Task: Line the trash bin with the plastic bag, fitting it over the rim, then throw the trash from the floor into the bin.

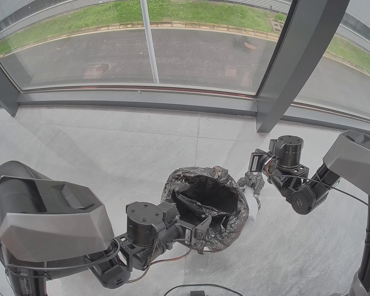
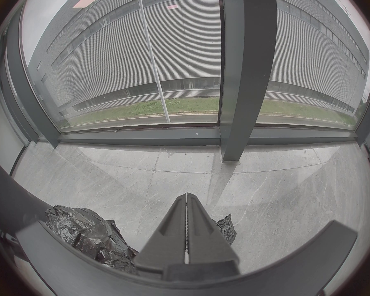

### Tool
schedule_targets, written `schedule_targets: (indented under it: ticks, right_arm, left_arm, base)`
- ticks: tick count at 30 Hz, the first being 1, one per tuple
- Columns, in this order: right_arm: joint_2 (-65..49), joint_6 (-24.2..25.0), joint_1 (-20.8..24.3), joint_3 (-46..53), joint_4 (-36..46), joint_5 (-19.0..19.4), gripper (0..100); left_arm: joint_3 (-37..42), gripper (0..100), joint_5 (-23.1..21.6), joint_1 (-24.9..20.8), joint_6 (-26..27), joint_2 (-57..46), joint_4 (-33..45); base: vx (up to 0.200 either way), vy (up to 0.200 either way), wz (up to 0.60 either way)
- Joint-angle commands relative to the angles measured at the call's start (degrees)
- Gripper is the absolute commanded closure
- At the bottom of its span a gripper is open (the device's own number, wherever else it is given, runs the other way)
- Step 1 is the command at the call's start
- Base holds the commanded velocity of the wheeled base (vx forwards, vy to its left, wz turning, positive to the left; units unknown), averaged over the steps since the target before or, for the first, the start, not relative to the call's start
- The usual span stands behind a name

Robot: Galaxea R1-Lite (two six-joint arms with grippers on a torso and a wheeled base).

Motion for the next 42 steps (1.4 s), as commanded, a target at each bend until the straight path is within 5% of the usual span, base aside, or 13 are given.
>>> schedule_targets:
  ticks: [1,7,19,30,42]
  right_arm:
    - [0.08,0.01,-0.24,-0.08,-0.08,0.01,100]
    - [-0.09,0.72,-0.42,0.44,-0.7,0.01,100]
    - [0.17,0.72,-0.86,0.88,-1.66,0.19,100]
    - [0.35,0.81,-1.47,1.67,-2.81,0.37,100]
    - [0.61,0.81,-1.47,1.67,-2.89,0.37,100]
  left_arm:
    - [-5.23,0,0.24,0.14,-0.01,7.98,-0.45]
    - [-13.58,0,0.77,1.45,-0.27,10.44,-0.8]
    - [-14.63,0,2.79,1.54,0.08,8.68,-0.98]
    - [-23.42,0,2.44,3.91,0.17,19.66,1.57]
    - [-21.58,0,2.61,3.91,-0.45,15.97,0.43]
  base:
    - [0.0,0.0,0.0]
    - [0.0,0.0,0.0]
    - [0.0,0.0,0.0]
    - [0.0,0.0,0.0]
    - [0.0,0.0,0.0]
